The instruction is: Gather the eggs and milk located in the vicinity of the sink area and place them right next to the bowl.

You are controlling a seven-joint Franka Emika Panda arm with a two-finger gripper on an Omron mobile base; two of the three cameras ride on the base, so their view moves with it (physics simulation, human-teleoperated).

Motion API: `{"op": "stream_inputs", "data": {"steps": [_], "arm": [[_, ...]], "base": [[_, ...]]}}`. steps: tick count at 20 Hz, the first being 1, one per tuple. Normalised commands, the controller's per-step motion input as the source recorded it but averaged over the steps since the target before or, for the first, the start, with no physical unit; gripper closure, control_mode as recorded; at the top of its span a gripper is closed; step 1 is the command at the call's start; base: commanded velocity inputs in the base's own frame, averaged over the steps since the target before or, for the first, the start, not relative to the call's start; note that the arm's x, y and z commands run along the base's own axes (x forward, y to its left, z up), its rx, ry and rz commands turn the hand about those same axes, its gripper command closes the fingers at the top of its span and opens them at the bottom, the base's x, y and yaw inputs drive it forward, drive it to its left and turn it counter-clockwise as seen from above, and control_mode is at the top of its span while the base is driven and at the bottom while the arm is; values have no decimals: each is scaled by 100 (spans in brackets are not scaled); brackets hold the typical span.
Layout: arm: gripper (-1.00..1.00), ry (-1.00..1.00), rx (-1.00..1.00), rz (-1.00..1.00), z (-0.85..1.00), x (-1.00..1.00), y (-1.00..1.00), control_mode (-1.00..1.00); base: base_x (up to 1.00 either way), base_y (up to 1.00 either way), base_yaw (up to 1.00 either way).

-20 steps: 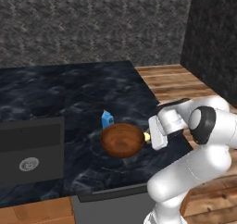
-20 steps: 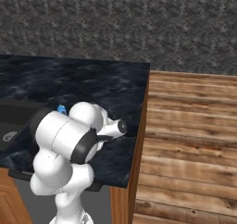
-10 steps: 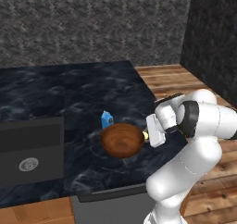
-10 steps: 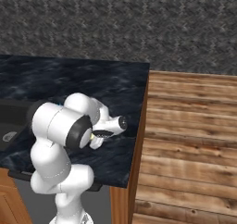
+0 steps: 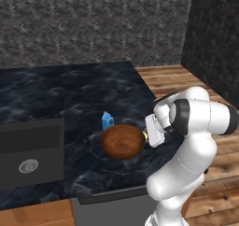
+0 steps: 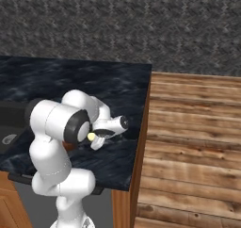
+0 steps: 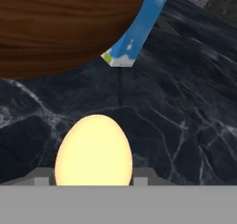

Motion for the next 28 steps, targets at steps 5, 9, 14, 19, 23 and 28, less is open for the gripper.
{"op": "stream_inputs", "data": {"steps": [5, 9, 14, 19, 23, 28], "arm": [[100, 0, 0, 0, -16, 0, 28, -100], [100, 0, 0, 0, -16, 0, 27, -100], [-100, 0, 0, 0, -17, 0, 15, -100], [-100, 0, 0, 0, -3, -7, 0, -100], [-100, -4, 0, 0, 3, -22, 0, -100], [-100, -7, 0, 0, 16, -30, -2, -100]], "base": [[0, 0, 0], [0, 0, 0], [0, 0, 0], [0, 0, 0], [0, 0, 0], [0, 0, 0]]}}
